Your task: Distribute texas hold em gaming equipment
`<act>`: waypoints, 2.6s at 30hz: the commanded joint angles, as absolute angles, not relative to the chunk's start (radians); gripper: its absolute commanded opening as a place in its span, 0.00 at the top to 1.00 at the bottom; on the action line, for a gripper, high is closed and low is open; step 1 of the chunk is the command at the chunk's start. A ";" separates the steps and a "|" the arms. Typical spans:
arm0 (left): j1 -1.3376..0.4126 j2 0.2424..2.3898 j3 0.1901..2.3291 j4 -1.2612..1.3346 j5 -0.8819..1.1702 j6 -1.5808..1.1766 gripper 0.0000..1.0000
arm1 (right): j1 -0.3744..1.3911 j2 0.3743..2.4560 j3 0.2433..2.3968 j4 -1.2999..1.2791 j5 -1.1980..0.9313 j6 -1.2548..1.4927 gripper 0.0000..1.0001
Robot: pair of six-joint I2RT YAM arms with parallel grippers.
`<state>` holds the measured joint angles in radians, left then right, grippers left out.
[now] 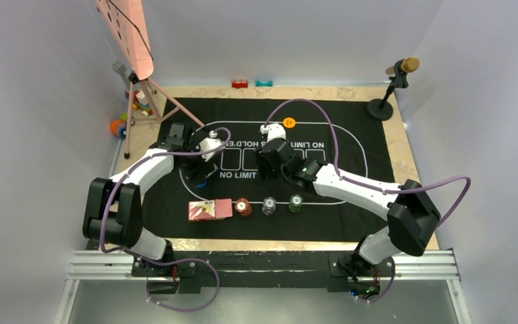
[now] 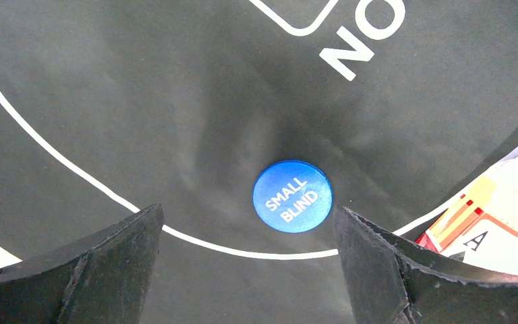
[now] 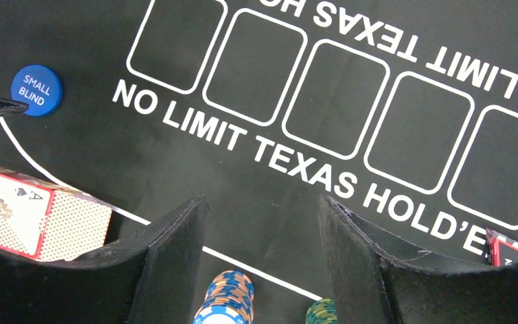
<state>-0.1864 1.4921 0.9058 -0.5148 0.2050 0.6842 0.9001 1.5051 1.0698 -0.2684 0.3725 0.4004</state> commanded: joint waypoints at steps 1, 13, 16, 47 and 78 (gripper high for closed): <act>-0.209 1.524 0.934 -0.488 0.187 0.646 0.00 | 0.903 1.439 1.022 -0.143 0.335 0.380 0.36; -0.238 1.551 0.873 -0.397 0.024 0.654 0.00 | 0.966 1.424 0.977 -0.084 0.320 0.348 0.36; -0.236 1.547 0.849 -0.363 -0.009 0.661 0.00 | 0.973 1.428 0.981 -0.078 0.286 0.323 0.35; -0.005 1.224 0.790 -0.621 0.240 0.590 0.00 | 1.155 1.701 1.140 -0.228 0.193 0.134 0.10; 0.074 1.100 0.831 -0.609 0.347 0.426 0.00 | 1.151 1.745 1.114 -0.210 0.152 0.128 0.95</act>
